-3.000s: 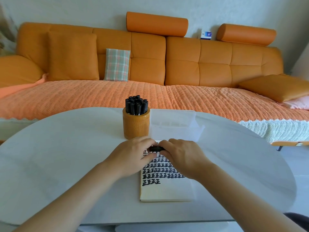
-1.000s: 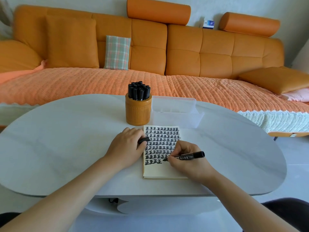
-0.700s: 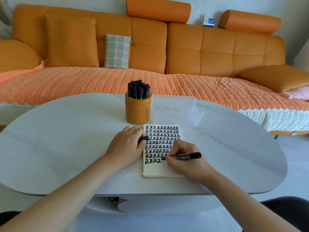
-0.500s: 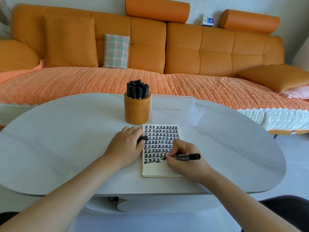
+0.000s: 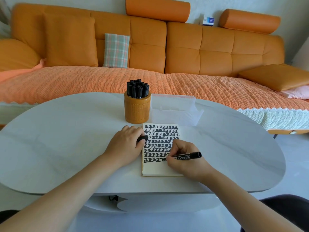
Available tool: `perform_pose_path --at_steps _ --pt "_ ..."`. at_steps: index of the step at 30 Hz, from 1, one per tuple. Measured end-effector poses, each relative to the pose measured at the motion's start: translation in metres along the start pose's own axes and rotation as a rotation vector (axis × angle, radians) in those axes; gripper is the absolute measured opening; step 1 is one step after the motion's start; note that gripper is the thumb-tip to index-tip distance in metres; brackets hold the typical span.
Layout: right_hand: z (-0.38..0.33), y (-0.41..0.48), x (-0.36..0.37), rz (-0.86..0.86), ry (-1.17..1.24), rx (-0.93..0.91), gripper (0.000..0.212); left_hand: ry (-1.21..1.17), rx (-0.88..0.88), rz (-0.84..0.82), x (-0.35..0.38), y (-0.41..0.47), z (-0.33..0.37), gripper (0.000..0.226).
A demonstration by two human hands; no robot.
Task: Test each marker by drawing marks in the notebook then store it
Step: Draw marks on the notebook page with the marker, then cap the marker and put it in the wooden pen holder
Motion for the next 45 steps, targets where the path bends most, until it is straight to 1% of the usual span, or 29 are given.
perform_pose_path --at_steps 6,11,21,25,27,29,31,34,37,39,41,42,43,45 --pt "0.0 0.0 0.0 0.017 0.019 -0.027 0.021 -0.004 -0.001 -0.001 0.0 0.0 0.001 0.01" --pt "0.001 -0.001 0.001 -0.041 0.013 -0.04 0.02 0.0 -0.005 -0.005 -0.001 0.0 0.001 0.01" --pt "-0.002 -0.002 0.0 -0.049 0.03 -0.003 0.021 -0.014 -0.018 -0.02 -0.002 0.0 0.002 0.01" --pt "-0.003 0.001 -0.004 0.006 0.052 -0.003 0.02 -0.019 -0.021 -0.026 -0.003 0.0 0.002 0.01" --pt "-0.003 0.003 -0.008 0.03 0.143 0.016 0.02 -0.025 -0.015 -0.025 -0.004 0.0 0.002 0.01" --pt "-0.007 0.005 -0.011 0.034 0.218 0.029 0.017 -0.031 -0.007 -0.018 -0.005 0.0 0.003 0.01" --pt "-0.012 0.009 -0.015 0.065 0.196 -0.005 0.011 -0.044 -0.004 -0.002 -0.007 0.001 0.004 0.009" --pt "-0.02 0.019 -0.024 0.101 0.171 -0.041 0.024 -0.08 0.001 0.031 -0.011 0.002 0.004 0.011" --pt "-0.023 0.027 -0.035 0.052 0.187 -0.015 0.036 -0.129 -0.004 0.066 -0.014 0.004 0.005 0.016" --pt "-0.025 0.03 -0.039 0.018 0.296 0.037 0.038 -0.152 0.007 0.082 -0.014 0.006 0.007 0.017" --pt "-0.027 0.033 -0.041 0.003 0.398 0.073 0.036 -0.174 0.019 0.09 -0.015 0.007 0.008 0.016" --pt "-0.027 0.034 -0.041 0.003 0.375 0.073 0.033 -0.184 0.025 0.094 -0.015 0.008 0.009 0.016" --pt "-0.027 0.035 -0.042 0.015 0.285 0.062 0.028 -0.192 0.031 0.097 -0.016 0.009 0.009 0.016" --pt "-0.025 0.038 -0.042 0.059 0.015 0.026 0.015 -0.205 0.037 0.105 -0.017 0.01 0.009 0.015"
Point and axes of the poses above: each hand's wrist, its own y-axis towards the middle knuckle, its own x-axis out of the palm, z = x × y, the point moved 1 cm from there along y, towards the middle knuckle, and after that the axes turned 5 degrees about -z, right-handed, at the moved point
